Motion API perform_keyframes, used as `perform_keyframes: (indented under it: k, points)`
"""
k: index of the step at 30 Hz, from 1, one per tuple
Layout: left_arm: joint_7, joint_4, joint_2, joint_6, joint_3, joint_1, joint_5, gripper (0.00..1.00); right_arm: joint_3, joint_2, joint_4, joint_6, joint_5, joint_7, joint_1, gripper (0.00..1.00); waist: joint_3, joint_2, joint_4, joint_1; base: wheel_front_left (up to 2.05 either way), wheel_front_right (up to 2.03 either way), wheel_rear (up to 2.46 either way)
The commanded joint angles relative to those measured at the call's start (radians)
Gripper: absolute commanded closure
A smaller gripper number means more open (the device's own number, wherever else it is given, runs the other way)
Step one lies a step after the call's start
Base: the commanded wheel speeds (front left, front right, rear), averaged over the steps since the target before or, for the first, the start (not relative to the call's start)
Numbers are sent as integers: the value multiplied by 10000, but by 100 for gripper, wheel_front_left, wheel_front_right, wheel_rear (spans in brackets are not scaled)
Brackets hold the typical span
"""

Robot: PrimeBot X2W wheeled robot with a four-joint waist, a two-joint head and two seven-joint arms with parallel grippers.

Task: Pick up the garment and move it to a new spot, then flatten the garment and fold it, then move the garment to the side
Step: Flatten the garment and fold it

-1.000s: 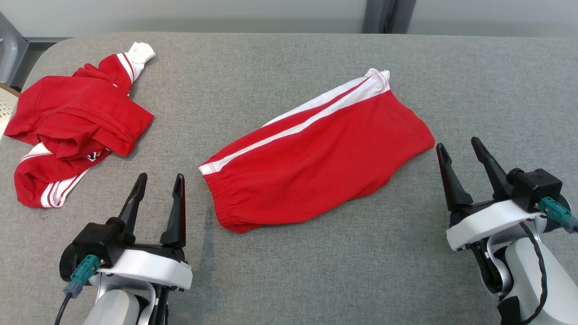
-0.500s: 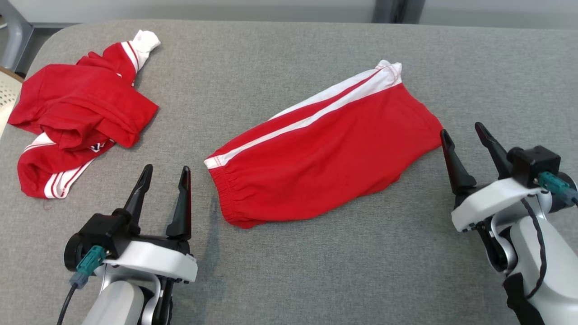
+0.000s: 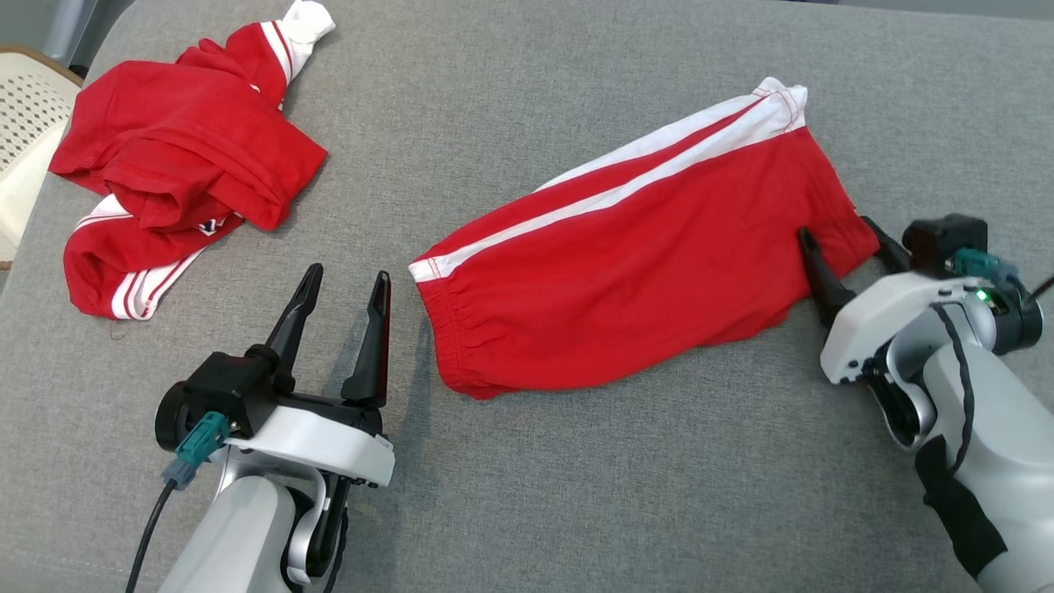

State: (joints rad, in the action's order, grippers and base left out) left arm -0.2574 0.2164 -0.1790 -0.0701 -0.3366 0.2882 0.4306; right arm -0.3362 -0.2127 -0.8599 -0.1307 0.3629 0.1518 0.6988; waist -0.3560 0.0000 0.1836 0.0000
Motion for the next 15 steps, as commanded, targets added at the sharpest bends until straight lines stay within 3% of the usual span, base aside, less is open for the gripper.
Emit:
perform_keyframes:
  k: [1,3,4,5,6,7,15]
  points:
    - [-55,42,-10,66,23,165,-84,0,-164,39,-327,-2,242,-307,69,0,-38,0,44,0,0,0,0]
    - [-59,89,18,73,38,196,-101,0,-450,111,-596,-3,554,-650,121,0,-46,0,51,0,0,0,0]
    - [-66,104,22,81,51,207,-112,0,-588,181,-691,-5,779,-858,136,17,-45,0,50,0,0,0,0]
    - [-66,123,25,95,64,208,-113,0,-717,211,-774,-12,986,-1056,159,58,-40,0,44,0,0,0,0]
    - [-68,139,24,109,76,202,-110,0,-841,220,-797,-12,1200,-1194,167,88,-34,0,38,0,0,0,0]
    - [-72,149,30,119,84,198,-116,0,-930,214,-812,-12,1453,-1316,176,100,-27,0,34,0,0,0,0]
    - [-81,155,2,107,206,-36,-192,0,-1333,-141,-347,0,2557,-296,-76,100,228,0,-159,0,0,0,0]
